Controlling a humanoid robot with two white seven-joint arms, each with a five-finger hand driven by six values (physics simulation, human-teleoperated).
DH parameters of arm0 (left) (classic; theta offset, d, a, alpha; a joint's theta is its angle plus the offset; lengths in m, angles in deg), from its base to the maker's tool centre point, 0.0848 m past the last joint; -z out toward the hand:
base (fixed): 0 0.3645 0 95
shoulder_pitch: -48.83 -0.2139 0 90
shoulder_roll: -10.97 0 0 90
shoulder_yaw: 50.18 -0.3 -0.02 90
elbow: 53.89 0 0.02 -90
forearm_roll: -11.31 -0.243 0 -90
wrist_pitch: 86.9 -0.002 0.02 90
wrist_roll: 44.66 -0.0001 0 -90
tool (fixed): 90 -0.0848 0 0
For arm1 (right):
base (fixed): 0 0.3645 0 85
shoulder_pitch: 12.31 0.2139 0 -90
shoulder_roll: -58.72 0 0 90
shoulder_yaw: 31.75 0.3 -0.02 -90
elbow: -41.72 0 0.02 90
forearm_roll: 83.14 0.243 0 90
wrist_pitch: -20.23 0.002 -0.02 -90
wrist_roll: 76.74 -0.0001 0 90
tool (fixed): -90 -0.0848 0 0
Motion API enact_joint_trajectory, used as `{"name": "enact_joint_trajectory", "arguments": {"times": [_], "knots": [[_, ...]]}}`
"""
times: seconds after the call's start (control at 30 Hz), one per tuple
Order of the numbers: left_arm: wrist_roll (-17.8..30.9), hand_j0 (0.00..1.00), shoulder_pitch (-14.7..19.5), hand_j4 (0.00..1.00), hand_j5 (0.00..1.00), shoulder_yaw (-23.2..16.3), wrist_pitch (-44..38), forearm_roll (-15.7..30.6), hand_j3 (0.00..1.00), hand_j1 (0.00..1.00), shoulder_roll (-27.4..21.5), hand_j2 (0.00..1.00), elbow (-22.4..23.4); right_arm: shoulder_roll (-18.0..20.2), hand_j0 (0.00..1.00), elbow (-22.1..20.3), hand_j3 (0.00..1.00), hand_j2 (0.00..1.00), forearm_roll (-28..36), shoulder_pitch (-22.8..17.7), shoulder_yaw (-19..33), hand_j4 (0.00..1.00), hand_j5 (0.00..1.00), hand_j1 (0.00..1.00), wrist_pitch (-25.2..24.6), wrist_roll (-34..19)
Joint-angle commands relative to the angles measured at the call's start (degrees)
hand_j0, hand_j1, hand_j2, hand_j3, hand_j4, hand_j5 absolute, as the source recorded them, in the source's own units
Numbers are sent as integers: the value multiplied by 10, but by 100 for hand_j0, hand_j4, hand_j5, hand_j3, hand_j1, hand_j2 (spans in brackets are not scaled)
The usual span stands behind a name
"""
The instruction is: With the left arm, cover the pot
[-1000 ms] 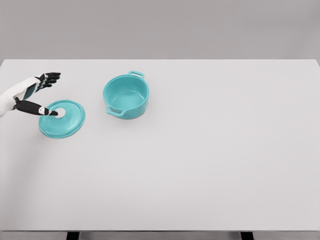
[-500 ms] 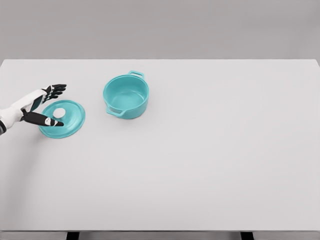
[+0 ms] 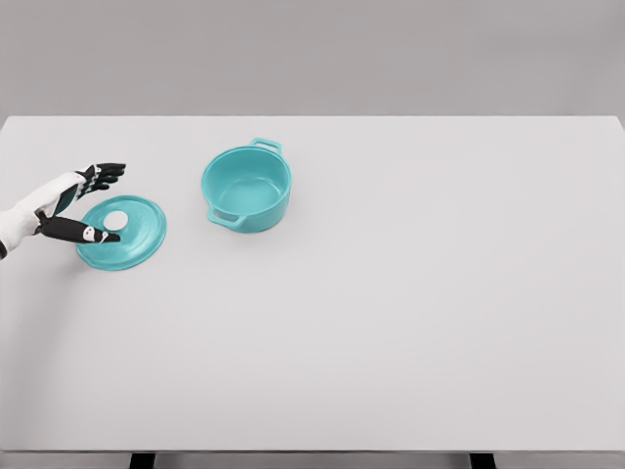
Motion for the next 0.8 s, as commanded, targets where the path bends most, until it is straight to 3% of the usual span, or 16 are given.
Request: {"name": "enact_joint_trajectory", "arguments": {"times": [0.0, 0.7, 0.77], "knots": [[0, 91, 0, 91, 91, 0, 0, 3, 91, 91, 0, 91, 0, 0, 100, 0, 100, 100, 0, -1, 0, 100, 100, 100, 0, 0], [0, 88, -10, 88, 88, 0, 1, 8, 88, 88, 0, 88, -8, 0, 100, 0, 100, 100, 0, 0, 0, 100, 100, 100, 0, 0], [0, 89, -18, 89, 89, 15, 2, 7, 89, 89, 0, 89, -15, 0, 100, 0, 100, 100, 0, 0, 0, 100, 100, 100, 0, 0]]}}
